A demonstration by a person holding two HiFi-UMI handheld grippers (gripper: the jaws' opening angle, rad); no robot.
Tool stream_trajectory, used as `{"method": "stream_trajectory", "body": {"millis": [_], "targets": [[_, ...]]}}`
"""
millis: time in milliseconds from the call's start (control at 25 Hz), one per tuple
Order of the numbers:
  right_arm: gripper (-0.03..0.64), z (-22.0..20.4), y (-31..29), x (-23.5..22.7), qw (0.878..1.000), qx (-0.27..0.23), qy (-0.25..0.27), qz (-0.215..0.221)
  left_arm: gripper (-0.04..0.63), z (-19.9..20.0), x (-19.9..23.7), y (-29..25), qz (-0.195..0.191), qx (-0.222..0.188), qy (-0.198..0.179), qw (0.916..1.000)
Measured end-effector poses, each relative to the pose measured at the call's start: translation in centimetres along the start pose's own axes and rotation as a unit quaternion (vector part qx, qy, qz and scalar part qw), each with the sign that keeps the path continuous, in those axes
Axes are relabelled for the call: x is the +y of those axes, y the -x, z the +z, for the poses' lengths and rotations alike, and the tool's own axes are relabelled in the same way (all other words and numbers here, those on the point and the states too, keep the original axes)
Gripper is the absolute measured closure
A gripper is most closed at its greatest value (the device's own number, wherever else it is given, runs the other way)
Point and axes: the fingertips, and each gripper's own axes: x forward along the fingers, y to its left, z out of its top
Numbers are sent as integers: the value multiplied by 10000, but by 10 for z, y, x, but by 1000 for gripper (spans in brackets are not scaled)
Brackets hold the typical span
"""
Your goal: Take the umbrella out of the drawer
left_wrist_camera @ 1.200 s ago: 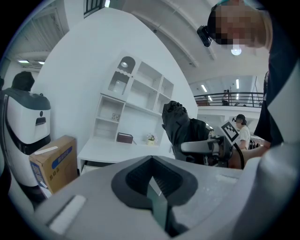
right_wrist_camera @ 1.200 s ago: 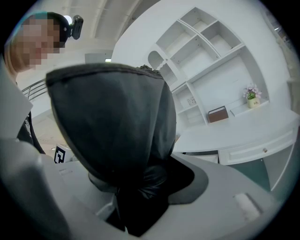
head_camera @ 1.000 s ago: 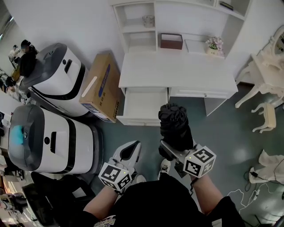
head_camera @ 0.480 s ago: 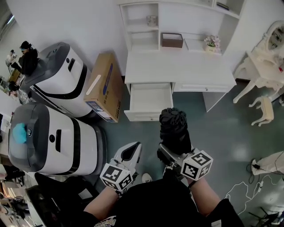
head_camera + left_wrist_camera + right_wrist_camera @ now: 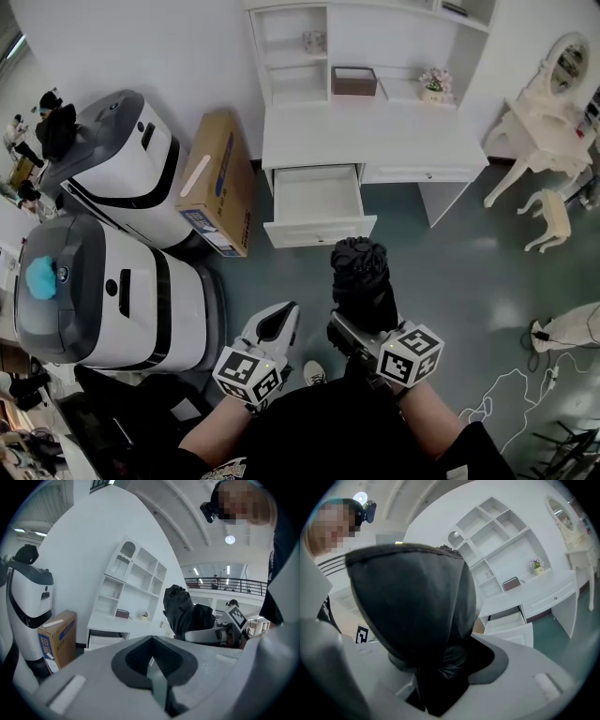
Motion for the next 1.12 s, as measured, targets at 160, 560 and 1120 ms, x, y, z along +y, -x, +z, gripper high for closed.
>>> {"method": "stream_trajectory", "body": {"millis": [160, 560, 1120], "targets": [[337, -12, 7, 10, 10000, 11, -26, -51, 595, -7, -4, 11, -46, 19, 16, 10000], [337, -23, 12, 26, 10000, 43, 33, -65, 595, -9, -10, 24, -83, -29, 25, 10000], [337, -26, 24, 22, 9999, 20, -54, -158, 595, -13, -23, 19, -273, 34, -43, 9996]]}}
